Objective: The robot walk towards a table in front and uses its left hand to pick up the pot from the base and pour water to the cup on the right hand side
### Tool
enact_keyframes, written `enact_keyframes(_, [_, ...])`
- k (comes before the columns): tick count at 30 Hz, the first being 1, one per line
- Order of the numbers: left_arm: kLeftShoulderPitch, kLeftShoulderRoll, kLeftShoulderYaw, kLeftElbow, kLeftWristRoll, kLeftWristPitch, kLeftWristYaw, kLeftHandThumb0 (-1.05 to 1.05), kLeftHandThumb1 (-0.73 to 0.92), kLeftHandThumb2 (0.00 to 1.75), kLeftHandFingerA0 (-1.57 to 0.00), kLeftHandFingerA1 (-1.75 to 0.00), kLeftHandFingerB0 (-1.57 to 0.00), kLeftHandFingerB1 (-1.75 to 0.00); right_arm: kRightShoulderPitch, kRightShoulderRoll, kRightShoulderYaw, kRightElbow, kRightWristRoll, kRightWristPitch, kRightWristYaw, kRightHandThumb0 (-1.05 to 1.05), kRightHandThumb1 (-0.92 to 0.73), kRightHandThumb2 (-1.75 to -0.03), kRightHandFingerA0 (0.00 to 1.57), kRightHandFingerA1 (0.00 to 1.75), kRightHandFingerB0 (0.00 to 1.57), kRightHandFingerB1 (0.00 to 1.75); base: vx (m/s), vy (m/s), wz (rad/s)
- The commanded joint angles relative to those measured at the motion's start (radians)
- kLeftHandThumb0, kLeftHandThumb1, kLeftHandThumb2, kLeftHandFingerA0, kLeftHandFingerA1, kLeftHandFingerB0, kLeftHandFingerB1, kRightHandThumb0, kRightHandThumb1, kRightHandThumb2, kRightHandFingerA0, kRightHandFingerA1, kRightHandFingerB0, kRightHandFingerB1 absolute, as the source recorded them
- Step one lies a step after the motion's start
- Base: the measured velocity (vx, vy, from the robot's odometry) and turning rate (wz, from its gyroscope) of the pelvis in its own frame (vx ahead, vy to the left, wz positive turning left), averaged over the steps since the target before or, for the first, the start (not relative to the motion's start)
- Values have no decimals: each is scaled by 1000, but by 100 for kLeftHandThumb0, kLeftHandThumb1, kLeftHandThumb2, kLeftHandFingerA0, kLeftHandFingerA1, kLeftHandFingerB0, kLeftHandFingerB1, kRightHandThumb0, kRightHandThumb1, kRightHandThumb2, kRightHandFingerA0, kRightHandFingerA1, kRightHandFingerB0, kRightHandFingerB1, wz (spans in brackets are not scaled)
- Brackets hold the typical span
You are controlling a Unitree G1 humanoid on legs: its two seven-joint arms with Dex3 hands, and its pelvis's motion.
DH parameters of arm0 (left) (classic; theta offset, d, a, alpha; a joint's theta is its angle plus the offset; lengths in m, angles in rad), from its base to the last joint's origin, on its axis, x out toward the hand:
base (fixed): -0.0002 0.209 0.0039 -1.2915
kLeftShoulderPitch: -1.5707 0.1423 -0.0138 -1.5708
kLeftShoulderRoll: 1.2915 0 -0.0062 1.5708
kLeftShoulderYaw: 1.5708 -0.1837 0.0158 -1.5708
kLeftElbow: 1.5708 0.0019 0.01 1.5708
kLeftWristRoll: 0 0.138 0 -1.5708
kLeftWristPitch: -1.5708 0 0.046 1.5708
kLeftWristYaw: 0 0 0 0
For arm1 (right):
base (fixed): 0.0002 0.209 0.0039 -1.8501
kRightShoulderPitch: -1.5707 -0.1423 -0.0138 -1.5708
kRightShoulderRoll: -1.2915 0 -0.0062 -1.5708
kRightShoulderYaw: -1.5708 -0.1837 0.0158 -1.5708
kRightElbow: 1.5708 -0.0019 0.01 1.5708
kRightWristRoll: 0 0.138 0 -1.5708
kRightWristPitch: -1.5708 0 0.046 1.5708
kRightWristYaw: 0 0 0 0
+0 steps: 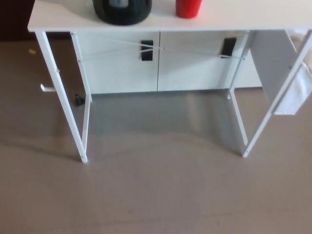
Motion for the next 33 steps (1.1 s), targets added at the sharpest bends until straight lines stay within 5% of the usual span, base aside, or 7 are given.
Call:
enact_keyframes(1, [-6,10,-9,3,20,-8,3,-36,66,60,-61,-39,-45,-35,-1,-22,14,5,-21,-5,-2,-36,-66,-59,70,55,45,42,164,-81,14])
enact_keyframes(5, [-7,15,-17,5,29,-10,10,-45,58,80,-56,-51,-39,-45,-4,-26,25,12,-23,-10,5,-36,-65,-59,69,55,45,42,317,-170,-8])
enact_keyframes(11, [-2,19,-24,7,32,-20,16,-38,67,60,-64,-39,-45,-35,1,-18,18,16,-6,-18,6,-36,-64,-58,69,56,46,43,237,-112,14])
enact_keyframes(12, [-6,18,-21,5,26,-17,11,-45,58,81,-55,-51,-39,-46,1,-16,15,2,-1,-6,8,-37,-65,-58,67,55,45,43,231,10,-3])
enact_keyframes(14, [-6,20,-22,1,32,-16,12,-38,67,60,-60,-39,-44,-34,4,-18,22,-11,-8,-6,7,-38,-65,-59,69,55,45,43,230,40,-14])
enact_keyframes(32, [5,26,-29,-3,51,-21,25,-37,66,60,-64,-40,-44,-34,23,-18,25,-2,-10,-20,5,-38,-65,-58,67,55,44,42,305,119,0])
enact_keyframes(33, [4,30,-27,-2,48,-13,21,-46,57,80,-55,-51,-39,-46,26,-16,23,-3,-7,-18,5,-38,-65,-58,68,56,44,42,324,-105,20])
